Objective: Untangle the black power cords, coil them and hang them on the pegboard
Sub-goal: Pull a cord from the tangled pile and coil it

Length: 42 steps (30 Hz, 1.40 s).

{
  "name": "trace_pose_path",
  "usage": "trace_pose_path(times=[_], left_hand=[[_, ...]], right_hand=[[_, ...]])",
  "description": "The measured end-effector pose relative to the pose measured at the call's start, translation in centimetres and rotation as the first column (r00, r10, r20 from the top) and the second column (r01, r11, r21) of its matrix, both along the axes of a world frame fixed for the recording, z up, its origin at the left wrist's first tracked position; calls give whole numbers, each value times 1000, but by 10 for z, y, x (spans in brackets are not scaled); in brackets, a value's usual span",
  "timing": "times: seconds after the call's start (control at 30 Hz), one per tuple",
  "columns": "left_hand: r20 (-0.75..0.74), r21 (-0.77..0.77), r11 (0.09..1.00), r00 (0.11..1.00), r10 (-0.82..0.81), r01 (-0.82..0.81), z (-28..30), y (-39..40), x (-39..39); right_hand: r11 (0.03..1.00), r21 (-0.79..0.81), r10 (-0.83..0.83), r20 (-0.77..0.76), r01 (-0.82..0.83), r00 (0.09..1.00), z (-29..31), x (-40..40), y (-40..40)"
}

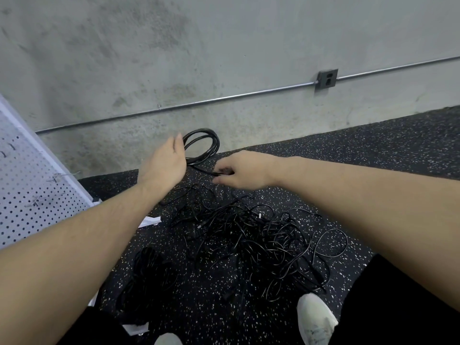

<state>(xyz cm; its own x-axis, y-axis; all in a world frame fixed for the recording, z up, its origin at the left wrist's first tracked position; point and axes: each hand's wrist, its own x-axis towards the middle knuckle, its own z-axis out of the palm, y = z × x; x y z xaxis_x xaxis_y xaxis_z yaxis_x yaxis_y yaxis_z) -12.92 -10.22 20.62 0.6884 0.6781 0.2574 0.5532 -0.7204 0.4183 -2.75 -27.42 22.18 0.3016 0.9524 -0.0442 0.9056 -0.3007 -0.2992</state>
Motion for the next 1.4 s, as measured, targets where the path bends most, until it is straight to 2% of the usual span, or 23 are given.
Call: trace_pose_path(times=[0.07,0.13,0.27,0.37,0.43,0.53,0.67,0.73,0.83,0.93,1.03,1.13,1.23,1.33,1.4], left_hand=[[-124,132,991,992,1,16,0,0,-2],[-218,234,969,976,-26,78,0,-3,-5],[-315,321,917,940,-131,235,4,-15,-5],[-359,239,913,904,-232,330,4,-27,-2],[-306,113,925,899,-314,362,3,-31,-4],[-80,-79,905,902,-425,419,5,-31,-7],[18,-118,818,825,-564,562,5,-38,-10],[159,-173,790,808,-567,588,5,-45,-11],[351,-218,814,822,-449,538,3,-47,-8],[299,-152,910,896,-329,385,-1,-43,-4],[248,-170,967,958,-145,190,-1,-30,-1],[84,-8,997,993,-81,81,2,-17,-4],[-78,61,998,997,-22,26,8,-12,-8],[-227,241,966,973,-43,99,13,-13,-12],[-334,388,898,940,-71,206,14,-16,-11]], right_hand=[[1000,2,13,146,-14,989,3,-3,-1],[997,77,5,191,-20,982,5,-3,-3],[953,284,-127,57,106,990,7,10,-10],[895,392,-212,-49,213,976,7,20,-15],[877,403,-229,-131,262,965,7,24,-16],[839,434,-184,-339,327,923,9,30,-17],[827,397,-146,-530,397,835,5,38,-19],[840,337,-169,-581,425,796,-5,42,-20],[904,222,-211,-511,365,833,-19,44,-24],[955,90,-202,-500,282,842,-20,33,-24],[980,47,-164,-375,196,912,-19,27,-20],[998,35,-42,-183,50,982,-14,21,-17],[996,34,88,8,-88,996,-7,8,-8],[982,26,174,240,-185,955,0,-3,-2],[980,90,135,362,-179,922,4,-2,-1]])
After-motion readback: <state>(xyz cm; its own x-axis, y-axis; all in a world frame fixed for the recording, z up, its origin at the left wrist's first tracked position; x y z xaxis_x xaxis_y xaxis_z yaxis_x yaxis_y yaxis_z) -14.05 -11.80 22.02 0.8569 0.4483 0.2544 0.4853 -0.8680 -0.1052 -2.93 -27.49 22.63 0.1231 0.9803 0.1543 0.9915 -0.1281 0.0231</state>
